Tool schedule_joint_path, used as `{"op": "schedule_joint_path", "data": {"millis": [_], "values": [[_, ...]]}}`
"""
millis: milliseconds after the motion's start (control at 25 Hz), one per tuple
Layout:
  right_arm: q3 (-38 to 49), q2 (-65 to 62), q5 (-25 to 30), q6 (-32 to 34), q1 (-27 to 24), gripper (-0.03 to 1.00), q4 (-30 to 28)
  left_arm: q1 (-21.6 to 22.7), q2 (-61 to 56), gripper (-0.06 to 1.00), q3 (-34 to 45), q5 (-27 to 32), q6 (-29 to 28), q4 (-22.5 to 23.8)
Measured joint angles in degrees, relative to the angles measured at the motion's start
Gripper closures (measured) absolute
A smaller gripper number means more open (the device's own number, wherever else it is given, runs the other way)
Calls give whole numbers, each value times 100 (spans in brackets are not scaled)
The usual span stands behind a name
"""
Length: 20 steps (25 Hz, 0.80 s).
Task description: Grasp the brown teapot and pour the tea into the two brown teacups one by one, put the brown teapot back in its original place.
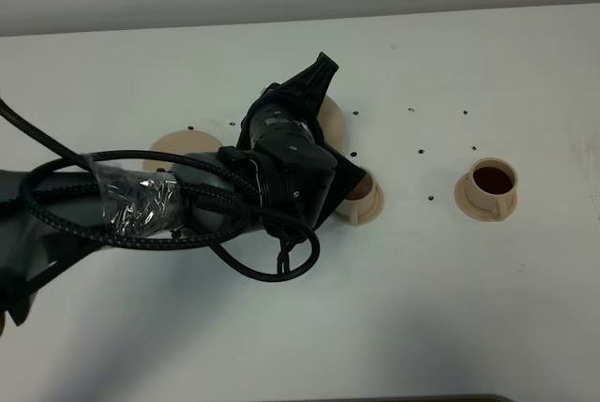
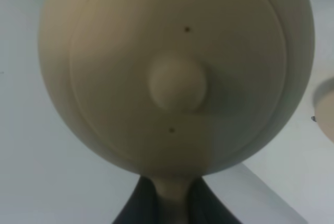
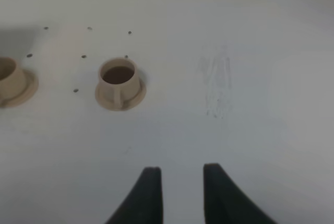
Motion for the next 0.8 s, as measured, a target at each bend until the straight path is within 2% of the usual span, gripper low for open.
{"op": "schedule_joint_path", "data": {"millis": [440,800], "values": [[0,0,0,0,0,78,0,0,132,82,0,-44,41,297],[0,0,0,0,0,78,0,-22,132,82,0,-136,41,812]]}}
